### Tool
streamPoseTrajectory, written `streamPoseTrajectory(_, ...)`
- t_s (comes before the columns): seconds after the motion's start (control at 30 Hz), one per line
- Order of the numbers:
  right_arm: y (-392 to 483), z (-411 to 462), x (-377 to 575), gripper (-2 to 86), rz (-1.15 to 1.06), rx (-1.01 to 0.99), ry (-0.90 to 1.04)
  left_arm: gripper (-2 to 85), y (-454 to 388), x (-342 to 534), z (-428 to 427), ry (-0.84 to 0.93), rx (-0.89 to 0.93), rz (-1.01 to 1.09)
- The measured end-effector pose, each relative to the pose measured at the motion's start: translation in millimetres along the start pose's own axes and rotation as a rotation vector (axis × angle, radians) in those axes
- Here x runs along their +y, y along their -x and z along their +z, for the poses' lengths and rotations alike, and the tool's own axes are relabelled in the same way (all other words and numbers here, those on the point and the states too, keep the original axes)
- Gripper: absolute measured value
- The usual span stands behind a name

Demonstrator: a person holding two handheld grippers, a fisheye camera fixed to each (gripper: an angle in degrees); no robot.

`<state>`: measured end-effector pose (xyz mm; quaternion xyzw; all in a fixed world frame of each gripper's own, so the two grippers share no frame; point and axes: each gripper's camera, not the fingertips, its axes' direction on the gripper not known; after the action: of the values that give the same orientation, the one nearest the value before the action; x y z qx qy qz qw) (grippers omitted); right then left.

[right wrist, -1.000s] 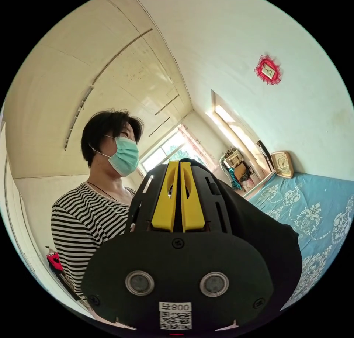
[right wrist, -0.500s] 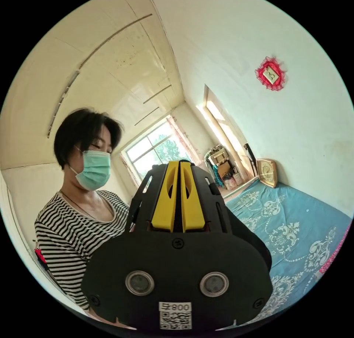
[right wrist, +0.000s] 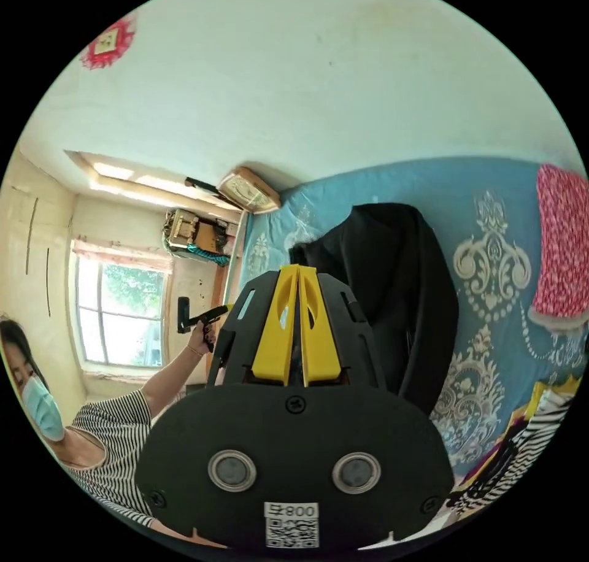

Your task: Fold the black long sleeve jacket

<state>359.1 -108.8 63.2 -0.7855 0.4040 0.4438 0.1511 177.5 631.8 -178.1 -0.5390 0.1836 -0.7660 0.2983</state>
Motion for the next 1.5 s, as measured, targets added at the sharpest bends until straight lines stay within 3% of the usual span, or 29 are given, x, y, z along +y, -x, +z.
streamPoseTrajectory(0.13,-52,27,78,1.2,0.311,0.104,0.123,6.5,55,11,96,0.246,0.014,-0.109)
streamPoseTrajectory(0.3,-40,33,120,4.0,0.514,0.195,0.188,8.5,95,-17,146,0.286,0.119,-0.22)
streamPoseTrajectory(0.5,30,58,65,5.7,0.463,0.317,0.248,9.3,88,-87,198,0.287,0.039,-0.121)
streamPoseTrajectory(0.63,80,92,12,8.0,0.37,0.389,0.296,9.7,102,-119,248,0.291,0.023,-0.181)
streamPoseTrajectory(0.97,156,180,-56,5.8,0.273,0.593,0.476,4.6,125,-130,310,0.285,0.044,-0.208)
streamPoseTrajectory(1.17,201,160,-80,1.2,0.191,0.627,0.538,3.4,130,-116,277,0.187,0.065,-0.145)
streamPoseTrajectory(1.27,229,119,-91,0.9,0.119,0.675,0.557,3.4,137,-112,213,0.139,-0.072,-0.071)
streamPoseTrajectory(1.37,265,38,-117,1.2,0.008,0.85,0.528,3.9,162,-108,102,-0.03,-0.342,-0.106)
streamPoseTrajectory(1.43,281,-49,-156,2.2,0.025,0.988,0.419,5.0,183,-98,22,-0.207,-0.469,-0.211)
streamPoseTrajectory(1.5,286,-114,-190,3.6,0.113,0.971,0.293,6.3,191,-87,-11,-0.317,-0.512,-0.273)
